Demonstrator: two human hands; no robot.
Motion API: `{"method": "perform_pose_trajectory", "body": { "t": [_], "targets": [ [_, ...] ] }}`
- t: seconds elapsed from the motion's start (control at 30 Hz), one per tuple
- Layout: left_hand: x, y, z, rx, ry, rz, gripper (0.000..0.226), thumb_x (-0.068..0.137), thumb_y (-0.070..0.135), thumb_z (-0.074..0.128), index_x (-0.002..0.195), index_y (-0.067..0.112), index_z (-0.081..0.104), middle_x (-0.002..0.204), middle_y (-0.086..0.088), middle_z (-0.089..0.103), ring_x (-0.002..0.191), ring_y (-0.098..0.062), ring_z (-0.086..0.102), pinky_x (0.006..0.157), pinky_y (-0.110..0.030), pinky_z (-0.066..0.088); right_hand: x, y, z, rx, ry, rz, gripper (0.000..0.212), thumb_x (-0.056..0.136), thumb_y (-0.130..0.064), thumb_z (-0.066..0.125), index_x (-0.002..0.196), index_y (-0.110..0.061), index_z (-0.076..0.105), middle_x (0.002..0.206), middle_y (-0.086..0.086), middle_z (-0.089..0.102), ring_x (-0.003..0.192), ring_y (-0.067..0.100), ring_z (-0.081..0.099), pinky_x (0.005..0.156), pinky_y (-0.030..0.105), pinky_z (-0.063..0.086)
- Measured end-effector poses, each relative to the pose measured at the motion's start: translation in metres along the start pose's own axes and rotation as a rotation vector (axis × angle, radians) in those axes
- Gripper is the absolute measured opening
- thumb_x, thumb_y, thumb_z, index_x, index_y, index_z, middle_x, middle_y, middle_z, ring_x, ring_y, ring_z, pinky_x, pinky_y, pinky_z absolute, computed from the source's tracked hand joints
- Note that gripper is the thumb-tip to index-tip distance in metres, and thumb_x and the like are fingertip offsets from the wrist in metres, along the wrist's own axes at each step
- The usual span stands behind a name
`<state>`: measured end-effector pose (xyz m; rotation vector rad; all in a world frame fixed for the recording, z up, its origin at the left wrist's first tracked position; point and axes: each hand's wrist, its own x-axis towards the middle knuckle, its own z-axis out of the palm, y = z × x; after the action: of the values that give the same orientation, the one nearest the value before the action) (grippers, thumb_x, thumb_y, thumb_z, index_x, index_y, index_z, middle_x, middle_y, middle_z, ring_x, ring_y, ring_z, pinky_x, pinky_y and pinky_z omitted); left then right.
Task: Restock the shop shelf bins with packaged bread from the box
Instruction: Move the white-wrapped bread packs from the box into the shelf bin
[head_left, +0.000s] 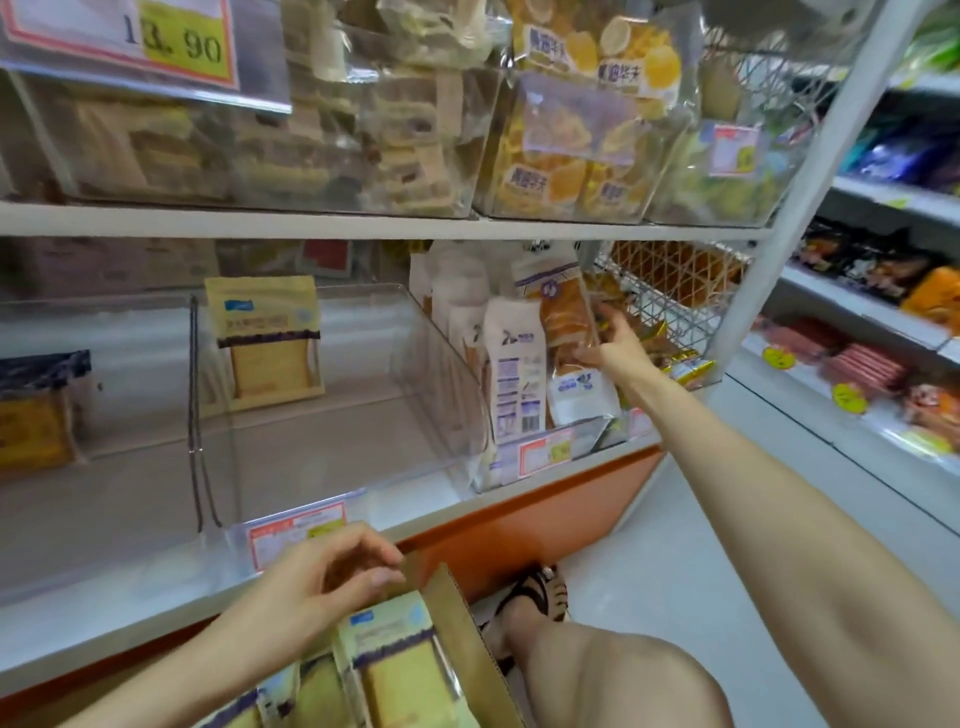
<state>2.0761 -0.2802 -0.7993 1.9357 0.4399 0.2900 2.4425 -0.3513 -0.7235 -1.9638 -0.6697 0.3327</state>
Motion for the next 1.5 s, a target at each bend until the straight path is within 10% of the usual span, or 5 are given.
{"method": "perform_pose_trajectory", "body": {
  "t": [0.13, 0.63, 1.0, 1.27, 1.5],
  "targets": [
    [-0.007, 0.003, 0.004, 0.029, -0.034, -0.048, 0.018, 0.086, 0.022, 0.063, 0.089, 0.039, 0.063, 0.093, 0.008, 0.072, 0.090, -0.009, 0.067, 0.088, -0.032, 0.052, -0.004, -0.010, -0.010, 0.013, 0.104, -0.052, 0.069, 0.076, 0.004, 0.070, 0.137, -0.014, 0.042, 0.128, 0.007, 0.054, 0.108, 0.022, 0.057, 0.094, 0.039, 0.047],
    [0.044, 0.050, 0.052, 0.254, -0.085, 0.239, 0.013, 0.092, 0.020, 0.058, 0.097, 0.030, 0.063, 0.088, 0.020, 0.064, 0.087, 0.002, 0.060, 0.077, -0.016, 0.048, -0.048, -0.030, -0.117, -0.726, -0.166, -0.061, 0.043, 0.076, 0.003, 0.067, 0.110, -0.024, 0.062, 0.111, 0.008, 0.060, 0.088, 0.021, 0.057, 0.063, 0.028, 0.047],
    [0.120, 0.090, 0.066, 0.364, -0.042, 0.273, 0.013, 0.091, 0.011, 0.057, 0.101, 0.013, 0.065, 0.100, 0.001, 0.067, 0.088, -0.011, 0.059, 0.075, -0.016, 0.043, -0.021, -0.032, -0.057, -1.391, -0.165, -0.525, 0.041, 0.086, -0.008, 0.051, 0.118, -0.033, 0.060, 0.115, -0.003, 0.063, 0.119, 0.027, 0.046, 0.113, 0.057, 0.009],
    [0.246, 0.119, 0.085, 0.434, 0.164, 0.099, 0.071, 0.081, 0.026, 0.071, 0.136, 0.005, 0.032, 0.137, -0.015, 0.044, 0.126, -0.029, 0.043, 0.101, -0.037, 0.039, -0.002, 0.007, -0.065, -1.206, 0.170, -0.969, 0.049, 0.063, -0.012, 0.076, 0.111, -0.015, 0.066, 0.106, 0.012, 0.064, 0.113, 0.038, 0.053, 0.107, 0.068, 0.012],
    [0.264, 0.113, 0.102, 0.658, 0.181, 0.055, 0.054, 0.080, 0.026, 0.070, 0.122, 0.011, 0.040, 0.118, -0.013, 0.059, 0.102, -0.029, 0.060, 0.078, -0.037, 0.053, -0.011, 0.051, -0.046, -0.428, 0.395, -0.266, 0.100, 0.077, -0.037, 0.074, 0.151, -0.022, 0.009, 0.157, 0.015, 0.000, 0.144, 0.035, 0.008, 0.115, 0.048, 0.016]
  ]
}}
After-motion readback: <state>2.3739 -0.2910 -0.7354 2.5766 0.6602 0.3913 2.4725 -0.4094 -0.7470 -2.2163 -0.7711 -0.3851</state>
